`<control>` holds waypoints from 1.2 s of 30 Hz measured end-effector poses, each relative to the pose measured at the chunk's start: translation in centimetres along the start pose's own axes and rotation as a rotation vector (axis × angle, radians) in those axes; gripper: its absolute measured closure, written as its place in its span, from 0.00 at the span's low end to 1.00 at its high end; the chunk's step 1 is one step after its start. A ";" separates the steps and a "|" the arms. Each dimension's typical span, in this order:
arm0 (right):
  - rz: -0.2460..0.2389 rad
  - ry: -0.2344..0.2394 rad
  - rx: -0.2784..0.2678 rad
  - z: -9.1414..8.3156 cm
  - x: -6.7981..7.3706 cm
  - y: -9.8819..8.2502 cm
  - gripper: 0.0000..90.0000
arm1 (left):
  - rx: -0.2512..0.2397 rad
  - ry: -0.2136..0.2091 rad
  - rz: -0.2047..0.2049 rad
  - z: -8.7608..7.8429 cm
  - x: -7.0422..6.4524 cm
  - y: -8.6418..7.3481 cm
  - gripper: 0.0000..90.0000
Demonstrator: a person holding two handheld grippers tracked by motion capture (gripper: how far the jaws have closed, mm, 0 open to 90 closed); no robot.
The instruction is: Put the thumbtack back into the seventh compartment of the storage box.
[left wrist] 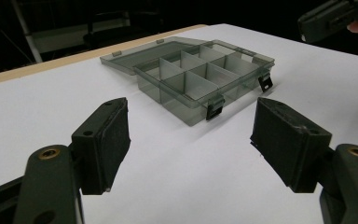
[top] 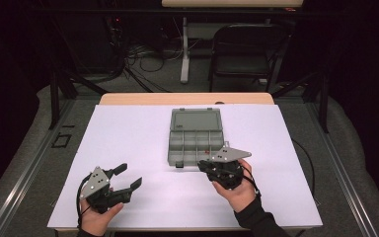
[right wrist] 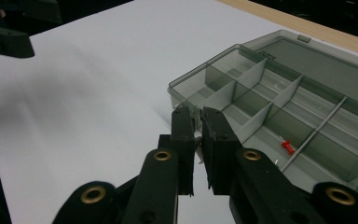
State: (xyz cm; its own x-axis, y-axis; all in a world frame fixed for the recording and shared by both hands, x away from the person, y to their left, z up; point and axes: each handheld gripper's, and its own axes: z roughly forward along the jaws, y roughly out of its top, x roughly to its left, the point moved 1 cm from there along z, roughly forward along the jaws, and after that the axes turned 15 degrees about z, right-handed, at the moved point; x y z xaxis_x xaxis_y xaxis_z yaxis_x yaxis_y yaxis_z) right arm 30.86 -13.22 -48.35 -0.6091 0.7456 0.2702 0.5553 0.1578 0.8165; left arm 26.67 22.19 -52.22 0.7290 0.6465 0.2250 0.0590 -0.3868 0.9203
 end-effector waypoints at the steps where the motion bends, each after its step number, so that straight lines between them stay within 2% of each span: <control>1: 0.008 -0.004 0.002 0.0 -0.2 0.3 0.93 | 0.000 0.000 -0.001 0.0 0.0 0.0 0.30; 7: 0.050 -0.029 0.009 0.6 -1.3 1.4 0.93 | -0.001 -0.002 -0.003 0.0 0.0 0.0 0.30; 14: 0.087 -0.054 0.038 2.4 -2.8 1.8 0.93 | 0.000 -0.003 -0.001 0.1 0.0 0.0 0.30; 21: 0.092 -0.091 0.068 4.2 -3.8 1.7 0.93 | -0.001 -0.004 -0.001 0.1 0.0 0.0 0.30; 36: 0.113 -0.134 0.098 6.4 -4.8 1.3 0.93 | 0.000 -0.006 -0.002 0.1 0.0 -0.1 0.30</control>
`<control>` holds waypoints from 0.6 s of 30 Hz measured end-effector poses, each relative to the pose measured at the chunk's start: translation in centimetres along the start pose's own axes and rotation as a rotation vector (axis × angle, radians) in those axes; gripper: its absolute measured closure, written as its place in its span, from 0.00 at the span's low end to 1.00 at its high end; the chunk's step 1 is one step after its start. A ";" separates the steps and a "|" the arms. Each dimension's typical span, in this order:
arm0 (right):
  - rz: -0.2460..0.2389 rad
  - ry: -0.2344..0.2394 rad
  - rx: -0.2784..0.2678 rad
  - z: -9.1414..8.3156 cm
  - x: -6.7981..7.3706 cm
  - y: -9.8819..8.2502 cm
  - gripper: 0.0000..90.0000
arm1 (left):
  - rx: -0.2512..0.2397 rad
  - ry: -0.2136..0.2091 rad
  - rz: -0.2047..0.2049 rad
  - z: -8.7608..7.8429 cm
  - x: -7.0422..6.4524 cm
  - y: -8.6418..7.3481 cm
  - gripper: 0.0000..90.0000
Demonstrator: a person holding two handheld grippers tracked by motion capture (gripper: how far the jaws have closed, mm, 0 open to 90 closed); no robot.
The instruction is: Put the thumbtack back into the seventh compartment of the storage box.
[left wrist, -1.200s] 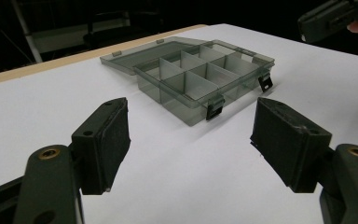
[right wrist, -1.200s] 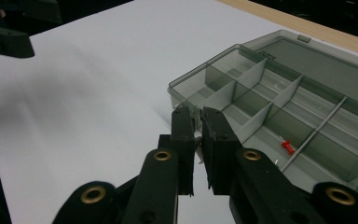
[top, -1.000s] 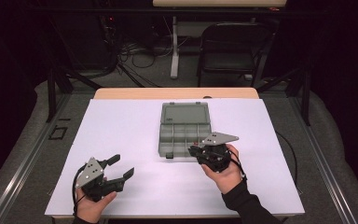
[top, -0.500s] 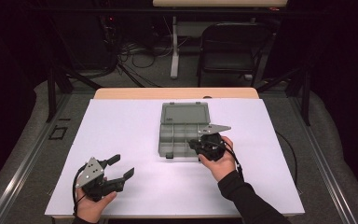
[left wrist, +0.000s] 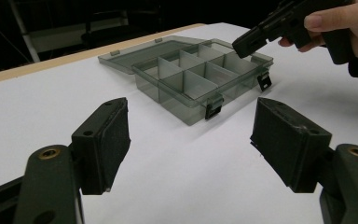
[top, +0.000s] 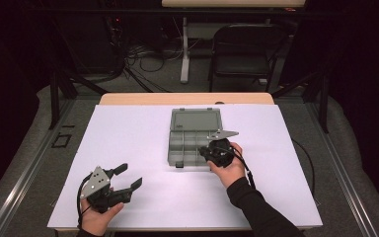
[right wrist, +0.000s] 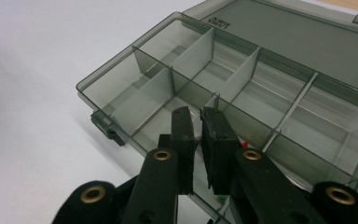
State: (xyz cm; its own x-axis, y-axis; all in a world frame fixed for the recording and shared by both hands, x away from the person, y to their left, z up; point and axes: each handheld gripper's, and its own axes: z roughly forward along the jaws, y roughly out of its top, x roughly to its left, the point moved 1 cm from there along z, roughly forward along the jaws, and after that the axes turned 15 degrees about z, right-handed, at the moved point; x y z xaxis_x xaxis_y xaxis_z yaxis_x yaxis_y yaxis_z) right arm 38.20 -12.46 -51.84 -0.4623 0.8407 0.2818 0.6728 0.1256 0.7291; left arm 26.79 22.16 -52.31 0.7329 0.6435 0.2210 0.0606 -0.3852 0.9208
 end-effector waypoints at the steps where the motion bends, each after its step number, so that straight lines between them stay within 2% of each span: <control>1: -0.004 0.000 -0.001 0.1 -0.1 0.0 0.93 | 0.000 0.000 0.000 0.0 0.0 0.0 0.30; 18: 0.011 -0.036 0.023 1.7 -0.6 -0.3 0.93 | 0.001 -0.003 0.001 0.0 0.0 0.0 0.30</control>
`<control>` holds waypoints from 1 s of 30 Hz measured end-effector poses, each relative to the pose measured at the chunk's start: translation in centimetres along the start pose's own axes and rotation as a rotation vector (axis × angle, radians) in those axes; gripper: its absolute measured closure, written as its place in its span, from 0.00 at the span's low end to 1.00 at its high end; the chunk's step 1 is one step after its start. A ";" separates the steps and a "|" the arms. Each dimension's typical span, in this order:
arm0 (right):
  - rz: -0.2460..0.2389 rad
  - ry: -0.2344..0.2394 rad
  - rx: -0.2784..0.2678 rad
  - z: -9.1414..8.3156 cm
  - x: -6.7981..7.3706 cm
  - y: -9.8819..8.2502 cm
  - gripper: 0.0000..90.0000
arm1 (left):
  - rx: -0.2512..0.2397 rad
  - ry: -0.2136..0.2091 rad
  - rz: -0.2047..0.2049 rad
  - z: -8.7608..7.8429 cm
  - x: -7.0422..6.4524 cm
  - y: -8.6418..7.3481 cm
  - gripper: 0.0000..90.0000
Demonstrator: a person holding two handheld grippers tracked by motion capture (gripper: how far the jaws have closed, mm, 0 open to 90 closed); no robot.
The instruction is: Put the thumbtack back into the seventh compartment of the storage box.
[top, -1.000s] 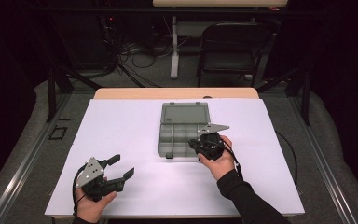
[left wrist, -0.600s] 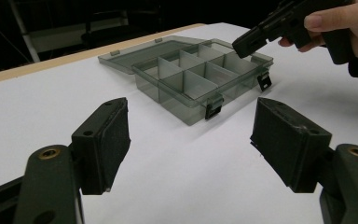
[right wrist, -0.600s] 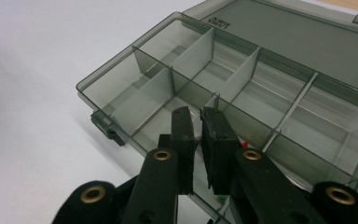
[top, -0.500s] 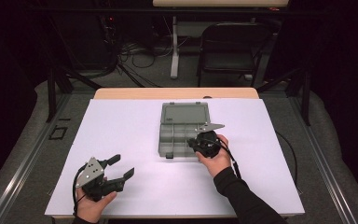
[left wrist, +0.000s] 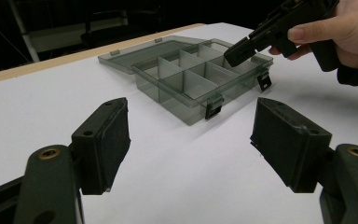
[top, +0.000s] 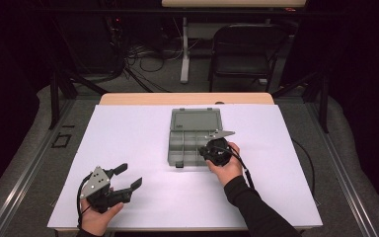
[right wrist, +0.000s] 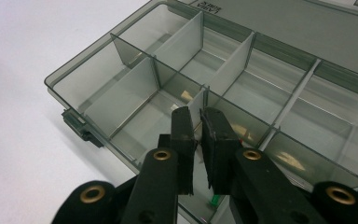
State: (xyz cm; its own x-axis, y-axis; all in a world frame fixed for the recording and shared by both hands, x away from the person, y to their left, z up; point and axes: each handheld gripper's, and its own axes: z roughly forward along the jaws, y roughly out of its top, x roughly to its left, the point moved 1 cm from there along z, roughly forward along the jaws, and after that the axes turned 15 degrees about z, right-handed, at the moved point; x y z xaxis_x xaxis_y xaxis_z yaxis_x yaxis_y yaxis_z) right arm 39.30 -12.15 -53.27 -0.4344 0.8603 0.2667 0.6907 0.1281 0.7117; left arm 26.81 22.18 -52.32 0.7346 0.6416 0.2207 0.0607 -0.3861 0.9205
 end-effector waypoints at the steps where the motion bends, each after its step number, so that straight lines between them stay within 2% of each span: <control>1: 0.001 -0.001 0.000 0.1 0.0 0.0 0.93 | 0.000 0.000 0.000 0.0 0.0 0.0 0.30; 12: -0.004 -0.003 0.008 0.1 0.1 -0.1 0.92 | -0.001 -0.002 -0.002 0.0 0.0 0.0 0.30; 16: -0.006 -0.003 0.007 0.0 0.1 -0.1 0.89 | 0.000 -0.002 -0.003 0.0 0.0 0.0 0.30; 22: -0.014 -0.005 -0.023 -0.6 0.4 0.0 0.74 | 0.000 0.000 -0.003 0.0 0.0 0.0 0.30; 26: -0.020 -0.011 -0.067 -1.4 0.8 0.1 0.61 | 0.000 0.001 -0.005 0.1 0.0 0.0 0.30; 30: -0.018 0.004 -0.084 -2.5 1.1 0.1 0.52 | 0.002 0.004 -0.008 0.1 0.0 0.0 0.30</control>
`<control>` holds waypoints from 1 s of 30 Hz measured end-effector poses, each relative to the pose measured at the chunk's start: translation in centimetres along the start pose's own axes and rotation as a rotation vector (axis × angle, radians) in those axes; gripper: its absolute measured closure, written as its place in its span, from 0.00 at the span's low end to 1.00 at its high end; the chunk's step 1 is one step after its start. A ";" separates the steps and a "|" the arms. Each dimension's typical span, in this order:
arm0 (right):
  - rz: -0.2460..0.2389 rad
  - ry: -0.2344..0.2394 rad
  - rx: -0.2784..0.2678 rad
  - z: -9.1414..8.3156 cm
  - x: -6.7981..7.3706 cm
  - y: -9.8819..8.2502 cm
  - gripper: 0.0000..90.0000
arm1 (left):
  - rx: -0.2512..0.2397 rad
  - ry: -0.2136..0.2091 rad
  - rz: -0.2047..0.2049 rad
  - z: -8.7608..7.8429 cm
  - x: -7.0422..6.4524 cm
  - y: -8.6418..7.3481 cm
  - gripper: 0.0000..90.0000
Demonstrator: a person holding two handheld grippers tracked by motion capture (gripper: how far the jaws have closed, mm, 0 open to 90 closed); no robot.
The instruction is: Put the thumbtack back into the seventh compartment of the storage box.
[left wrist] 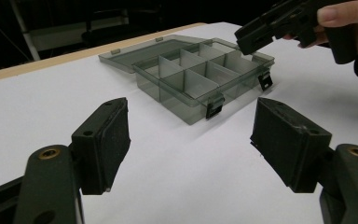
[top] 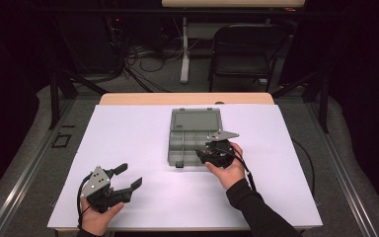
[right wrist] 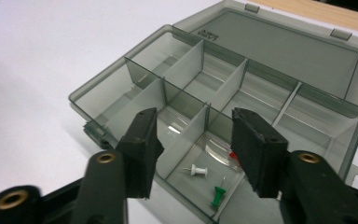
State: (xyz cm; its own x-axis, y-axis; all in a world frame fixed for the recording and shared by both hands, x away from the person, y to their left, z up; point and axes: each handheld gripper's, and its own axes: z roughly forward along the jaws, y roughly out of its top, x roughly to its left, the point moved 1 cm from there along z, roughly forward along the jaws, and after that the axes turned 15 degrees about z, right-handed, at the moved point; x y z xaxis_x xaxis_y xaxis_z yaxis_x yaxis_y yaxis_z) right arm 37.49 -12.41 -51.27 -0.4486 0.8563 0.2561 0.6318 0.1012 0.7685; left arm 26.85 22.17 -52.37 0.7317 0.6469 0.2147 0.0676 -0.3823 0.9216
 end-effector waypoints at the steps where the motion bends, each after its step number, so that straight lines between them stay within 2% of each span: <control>1: -0.005 0.000 -0.003 -0.3 0.1 0.0 0.50 | -0.001 0.001 -0.001 0.0 0.0 0.0 0.30; 6: -0.040 0.010 -0.033 -1.7 0.8 -0.1 0.43 | -0.001 0.002 -0.002 0.0 0.0 0.0 0.30; 12: -0.073 0.042 -0.065 -3.9 1.8 -0.6 0.39 | -0.002 0.008 0.000 -0.1 0.0 0.0 0.30; 17: -0.071 0.072 -0.086 -5.6 2.1 -1.7 0.38 | -0.002 0.011 -0.004 -0.1 0.0 0.0 0.30; 20: -0.075 0.075 -0.107 -6.7 1.9 -2.6 0.38 | -0.003 0.011 -0.006 -0.1 0.0 0.0 0.30; 23: -0.058 0.082 -0.118 -7.7 1.6 -3.5 0.37 | -0.001 0.013 -0.005 -0.1 0.0 0.0 0.30; 25: -0.051 0.077 -0.124 -8.4 1.3 -4.1 0.37 | -0.004 0.013 -0.004 -0.2 0.0 0.1 0.30; 30: -0.093 0.032 -0.134 -9.7 1.0 -5.5 0.37 | -0.001 0.014 -0.003 -0.1 0.0 0.0 0.30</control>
State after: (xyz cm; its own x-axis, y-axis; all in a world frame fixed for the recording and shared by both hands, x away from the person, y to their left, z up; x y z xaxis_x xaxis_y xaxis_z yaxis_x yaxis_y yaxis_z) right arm 27.42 -17.06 -49.54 -0.5226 0.8293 0.1976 0.4975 0.1085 0.8607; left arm 26.76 22.24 -52.29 0.7221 0.6573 0.2159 0.0694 -0.3793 0.9227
